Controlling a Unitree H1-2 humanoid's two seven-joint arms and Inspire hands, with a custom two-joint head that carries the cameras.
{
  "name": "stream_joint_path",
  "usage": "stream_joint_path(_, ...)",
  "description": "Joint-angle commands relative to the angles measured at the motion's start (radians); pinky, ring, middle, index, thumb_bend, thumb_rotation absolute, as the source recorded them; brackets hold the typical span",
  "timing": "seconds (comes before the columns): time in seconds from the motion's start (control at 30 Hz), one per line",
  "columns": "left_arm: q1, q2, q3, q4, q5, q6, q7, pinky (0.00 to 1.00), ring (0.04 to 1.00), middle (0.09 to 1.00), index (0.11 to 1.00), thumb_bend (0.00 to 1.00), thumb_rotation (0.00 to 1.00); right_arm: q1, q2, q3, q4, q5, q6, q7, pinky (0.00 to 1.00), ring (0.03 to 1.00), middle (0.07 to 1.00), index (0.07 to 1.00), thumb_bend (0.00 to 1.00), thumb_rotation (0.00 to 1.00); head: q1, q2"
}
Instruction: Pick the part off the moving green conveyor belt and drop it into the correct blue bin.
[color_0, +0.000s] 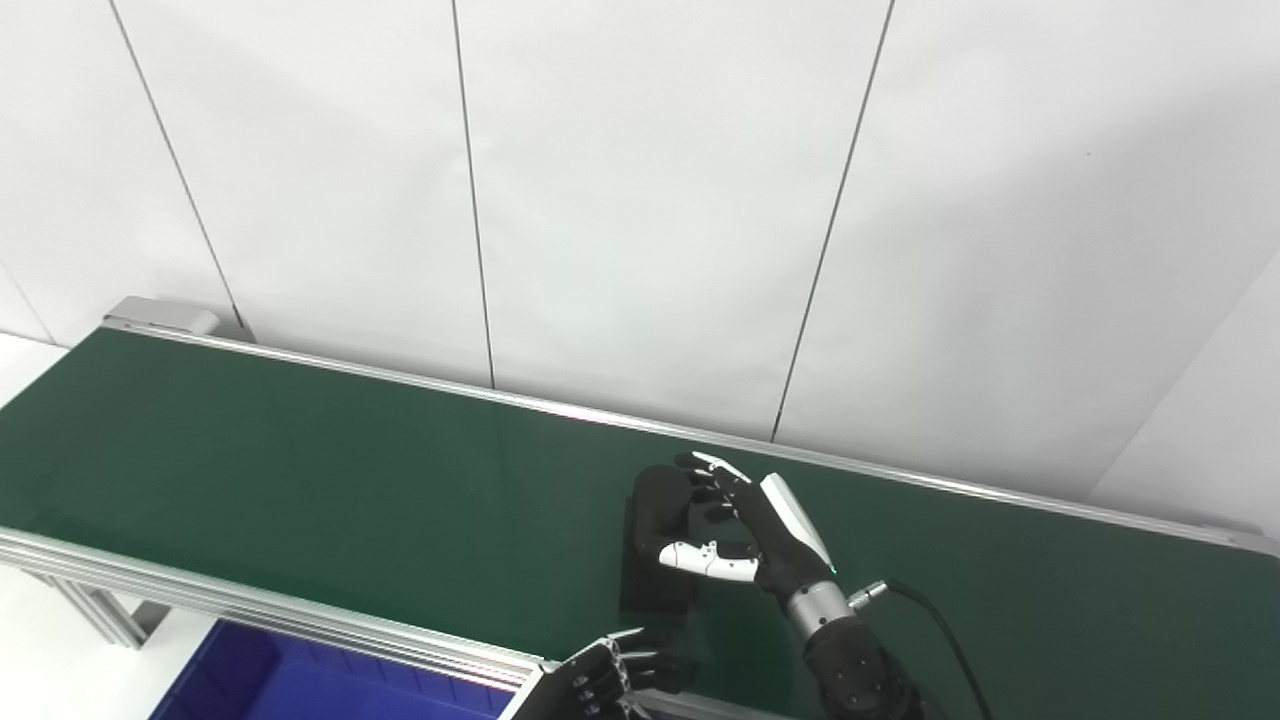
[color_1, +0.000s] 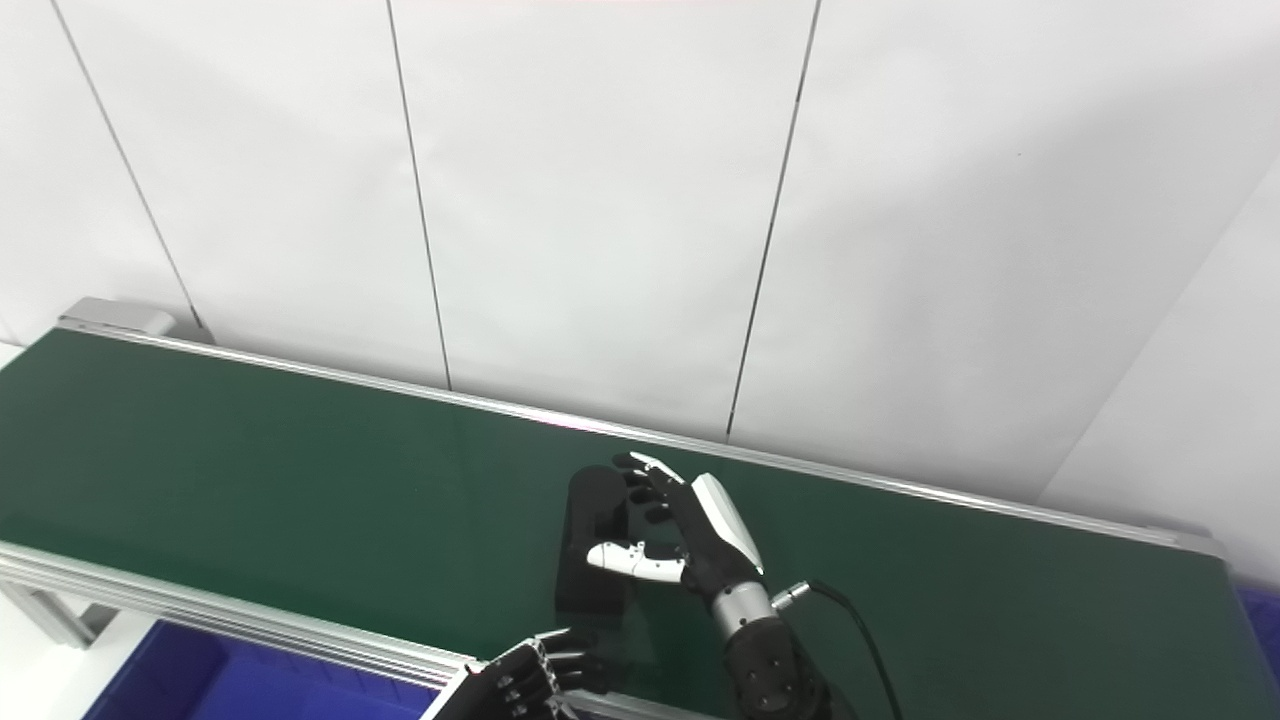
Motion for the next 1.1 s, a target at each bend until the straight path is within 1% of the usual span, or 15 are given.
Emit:
stream_joint_path(0.0,-0.016,-0.009,-0.002,-0.04,-0.002,-0.03,0.007,0.68,0.7,0.716,0.764,0.86,0.48,-0.054,0.004,0.007,-0.008,-0.025,-0.043,-0.035,0.69,0.774,0.821,0.861,0.77,0.42,0.001,-0.001)
stream_joint_path(0.2,-0.015,-0.007,-0.006,-0.046,-0.01,-0.027,0.007,0.68,0.7,0.718,0.766,0.85,0.46,-0.057,0.003,0.023,0.003,-0.076,-0.038,-0.085,0.7,0.774,0.808,0.843,0.76,0.37,-0.001,0.004)
stream_joint_path(0.3,-0.014,-0.006,-0.008,-0.05,-0.005,-0.027,0.013,0.68,0.698,0.716,0.766,0.84,0.47,-0.056,0.002,0.03,0.004,-0.095,-0.032,-0.104,0.71,0.785,0.818,0.841,0.74,0.34,-0.001,0.004)
stream_joint_path(0.43,-0.011,-0.004,-0.012,-0.057,-0.006,-0.024,0.016,0.68,0.697,0.715,0.765,0.85,0.47,-0.049,0.007,0.033,-0.004,-0.139,-0.017,-0.161,0.69,0.765,0.793,0.822,0.72,0.27,-0.005,0.008)
stream_joint_path(0.5,-0.01,-0.003,-0.013,-0.06,-0.008,-0.021,0.017,0.68,0.698,0.715,0.764,0.85,0.47,-0.044,0.01,0.03,-0.002,-0.153,-0.022,-0.19,0.66,0.733,0.764,0.8,0.7,0.18,-0.007,0.012)
stream_joint_path(0.53,-0.009,-0.003,-0.014,-0.063,-0.01,-0.02,0.017,0.68,0.698,0.715,0.764,0.85,0.47,-0.041,0.013,0.028,-0.004,-0.158,-0.024,-0.207,0.65,0.726,0.758,0.795,0.7,0.16,-0.009,0.014)
stream_joint_path(0.57,-0.008,-0.002,-0.014,-0.065,-0.011,-0.019,0.018,0.68,0.699,0.716,0.764,0.85,0.47,-0.04,0.014,0.027,-0.005,-0.161,-0.026,-0.217,0.61,0.694,0.737,0.774,0.7,0.09,-0.009,0.014)
stream_joint_path(0.63,-0.007,-0.001,-0.014,-0.068,-0.008,-0.019,0.021,0.68,0.696,0.713,0.761,0.86,0.48,-0.035,0.02,0.02,-0.004,-0.16,-0.038,-0.254,0.52,0.595,0.682,0.711,0.68,0.02,-0.012,0.017)
stream_joint_path(0.67,-0.007,0.0,-0.015,-0.07,-0.009,-0.016,0.022,0.68,0.696,0.713,0.761,0.86,0.48,-0.035,0.025,0.016,0.002,-0.162,-0.05,-0.285,0.52,0.595,0.682,0.711,0.68,0.02,-0.014,0.019)
stream_joint_path(0.7,-0.006,0.001,-0.015,-0.071,-0.009,-0.013,0.023,0.68,0.697,0.714,0.76,0.86,0.48,-0.036,0.028,0.013,0.007,-0.163,-0.058,-0.307,0.47,0.507,0.602,0.625,0.6,0.01,-0.014,0.019)
stream_joint_path(0.73,-0.005,0.001,-0.015,-0.074,-0.01,-0.01,0.024,0.68,0.698,0.715,0.76,0.87,0.48,-0.037,0.031,0.01,0.015,-0.164,-0.07,-0.334,0.45,0.462,0.561,0.58,0.56,0.0,-0.015,0.021)
stream_joint_path(0.77,-0.004,0.002,-0.015,-0.075,-0.011,-0.009,0.024,0.68,0.698,0.715,0.759,0.87,0.48,-0.039,0.034,0.009,0.021,-0.164,-0.078,-0.352,0.4,0.453,0.543,0.553,0.53,0.0,-0.015,0.021)
stream_joint_path(0.8,-0.004,0.002,-0.015,-0.076,-0.012,-0.01,0.024,0.68,0.698,0.714,0.759,0.87,0.48,-0.039,0.036,0.006,0.024,-0.163,-0.084,-0.369,0.37,0.448,0.534,0.538,0.51,0.0,-0.016,0.022)
stream_joint_path(0.83,-0.004,0.003,-0.015,-0.076,-0.014,-0.01,0.023,0.68,0.695,0.712,0.759,0.86,0.48,-0.04,0.038,0.005,0.026,-0.162,-0.088,-0.382,0.38,0.445,0.525,0.513,0.5,0.0,-0.017,0.022)
stream_joint_path(1.07,-0.002,0.008,-0.015,-0.085,-0.013,-0.01,0.028,0.68,0.693,0.708,0.758,0.87,0.5,-0.042,0.041,0.005,0.03,-0.154,-0.113,-0.415,0.39,0.435,0.509,0.501,0.5,0.0,-0.023,0.028)
